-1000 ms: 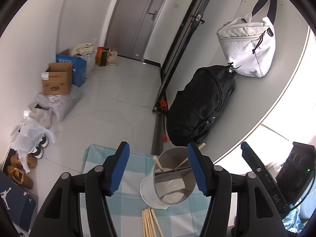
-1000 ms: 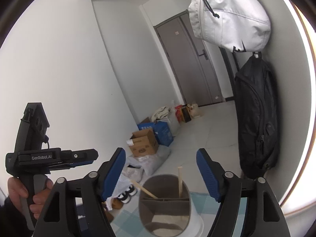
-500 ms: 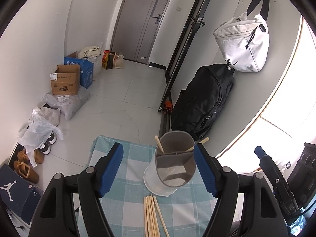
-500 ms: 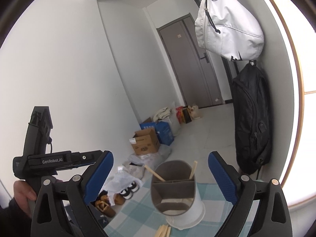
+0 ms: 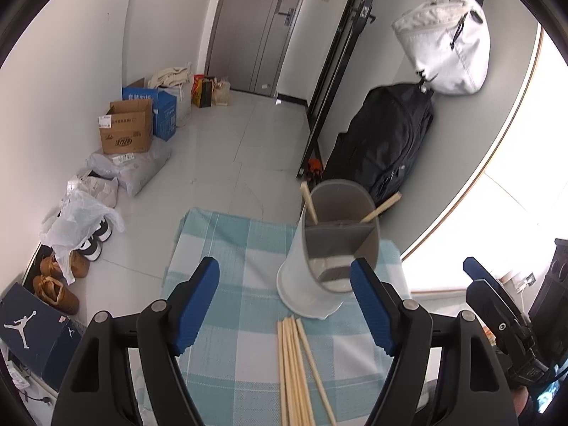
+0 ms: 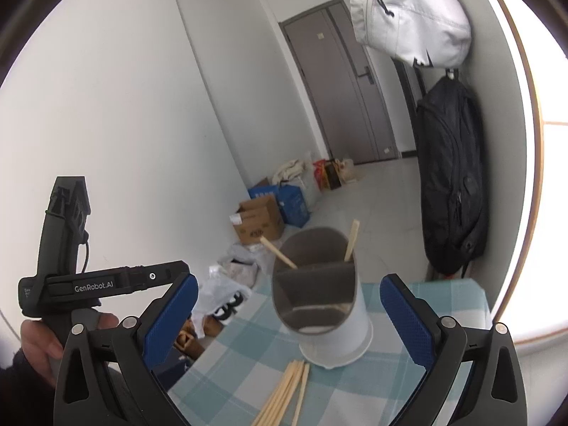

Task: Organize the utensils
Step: 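Withdraw both open tools from the holder back toward the chopstick pile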

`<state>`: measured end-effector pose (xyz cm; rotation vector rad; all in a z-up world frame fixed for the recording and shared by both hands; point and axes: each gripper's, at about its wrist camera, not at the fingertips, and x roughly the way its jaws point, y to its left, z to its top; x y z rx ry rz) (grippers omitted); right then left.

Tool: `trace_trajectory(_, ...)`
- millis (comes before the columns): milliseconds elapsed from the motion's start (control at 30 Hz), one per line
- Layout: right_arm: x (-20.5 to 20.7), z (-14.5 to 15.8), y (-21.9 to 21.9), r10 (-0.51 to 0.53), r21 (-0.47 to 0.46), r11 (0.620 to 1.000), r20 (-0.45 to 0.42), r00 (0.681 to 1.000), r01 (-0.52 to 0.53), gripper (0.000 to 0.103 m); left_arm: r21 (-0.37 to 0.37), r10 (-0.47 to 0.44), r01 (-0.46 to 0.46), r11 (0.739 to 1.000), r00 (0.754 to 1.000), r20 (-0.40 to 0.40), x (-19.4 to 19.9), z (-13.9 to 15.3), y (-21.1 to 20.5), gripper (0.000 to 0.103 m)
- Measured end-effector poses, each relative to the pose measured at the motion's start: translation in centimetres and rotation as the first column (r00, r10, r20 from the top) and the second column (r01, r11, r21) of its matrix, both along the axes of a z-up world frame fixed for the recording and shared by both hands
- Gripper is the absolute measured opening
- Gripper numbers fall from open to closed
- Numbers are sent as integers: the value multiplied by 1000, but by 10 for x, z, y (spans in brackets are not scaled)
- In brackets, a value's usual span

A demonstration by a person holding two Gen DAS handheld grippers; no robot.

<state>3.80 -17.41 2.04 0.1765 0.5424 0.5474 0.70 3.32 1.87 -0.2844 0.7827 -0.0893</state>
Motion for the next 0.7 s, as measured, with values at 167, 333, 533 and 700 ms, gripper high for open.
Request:
trace_trajectory(167,7,-25,4,-3,-49,999,-88,996,-1,103,25,-3,4,1000,999,-52,2,-27,-1,73)
trace_trajectory(333,14,-48,2,-24,-77,997,-167,986,11,103,24,-27,30,999,992,-120,7,-59,-4,73)
trace_trajectory(533,25,-73,2,-67,-120,992,-263,962,36,103,25,-60,69,997,962,-265,19,-100,-10,73)
trace_trajectory(700,32,-87,0,-94,-149,988,-298,950,52,100,38,-44,62,997,926,-374,28,-125,-11,73)
